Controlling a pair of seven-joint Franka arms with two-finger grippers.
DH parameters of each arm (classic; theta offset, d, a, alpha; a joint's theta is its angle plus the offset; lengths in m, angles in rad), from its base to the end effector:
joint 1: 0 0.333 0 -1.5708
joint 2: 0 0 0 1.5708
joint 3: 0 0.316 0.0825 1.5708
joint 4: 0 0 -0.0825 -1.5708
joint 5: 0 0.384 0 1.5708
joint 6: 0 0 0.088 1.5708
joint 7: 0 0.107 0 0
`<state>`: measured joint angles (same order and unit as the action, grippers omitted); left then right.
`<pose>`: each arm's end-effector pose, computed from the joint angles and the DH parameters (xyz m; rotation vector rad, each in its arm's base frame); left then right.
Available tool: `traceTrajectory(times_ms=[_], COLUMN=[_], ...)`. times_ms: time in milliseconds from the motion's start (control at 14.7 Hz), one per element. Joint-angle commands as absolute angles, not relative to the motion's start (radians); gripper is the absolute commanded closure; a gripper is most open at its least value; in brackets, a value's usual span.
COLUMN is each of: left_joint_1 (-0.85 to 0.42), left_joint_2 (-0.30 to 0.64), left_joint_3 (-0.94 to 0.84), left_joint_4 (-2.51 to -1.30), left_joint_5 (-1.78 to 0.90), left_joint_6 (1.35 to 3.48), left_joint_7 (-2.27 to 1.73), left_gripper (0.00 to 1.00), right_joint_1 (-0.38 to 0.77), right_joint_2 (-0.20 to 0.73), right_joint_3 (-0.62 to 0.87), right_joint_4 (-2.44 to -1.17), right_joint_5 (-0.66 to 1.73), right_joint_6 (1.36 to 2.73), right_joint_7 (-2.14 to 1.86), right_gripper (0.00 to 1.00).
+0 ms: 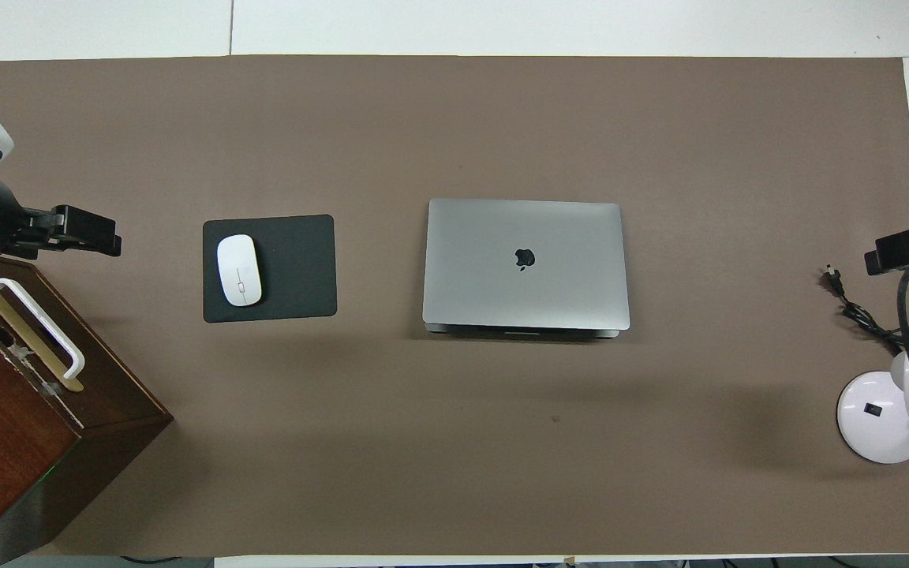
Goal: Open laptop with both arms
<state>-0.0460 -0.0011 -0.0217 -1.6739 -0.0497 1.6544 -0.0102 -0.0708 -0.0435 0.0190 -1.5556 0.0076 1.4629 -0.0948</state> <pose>0.5570 -0.0427 0.5836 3.0917 -0.0818 -0.0314 0.5292 -0.0263 0.6460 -3.1296 -0.0682 0.0761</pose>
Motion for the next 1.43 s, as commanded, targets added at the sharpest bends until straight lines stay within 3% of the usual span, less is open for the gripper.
traceTrajectory(times_ms=[0, 1361], left_joint_1=[-0.046, -0.044], left_joint_2=[0.011, 0.0], left_joint_3=[-0.022, -0.026], left_joint_4=[-1.654, -1.66], left_joint_5=[-0.032, -0.012], left_joint_6=[1.651, 1.635], left_joint_7=[-0.002, -0.017], left_gripper=[0.0, 0.0], right_joint_1=[-0.083, -0.083], right_joint_2=[-0.069, -0.058], right_joint_3=[0.026, -0.018], right_joint_4=[-1.585, -1.571], right_joint_5=[-0.014, -0.009], right_joint_6=[1.463, 1.531], right_joint_7=[-0.107, -0.196], right_gripper=[0.0, 0.0])
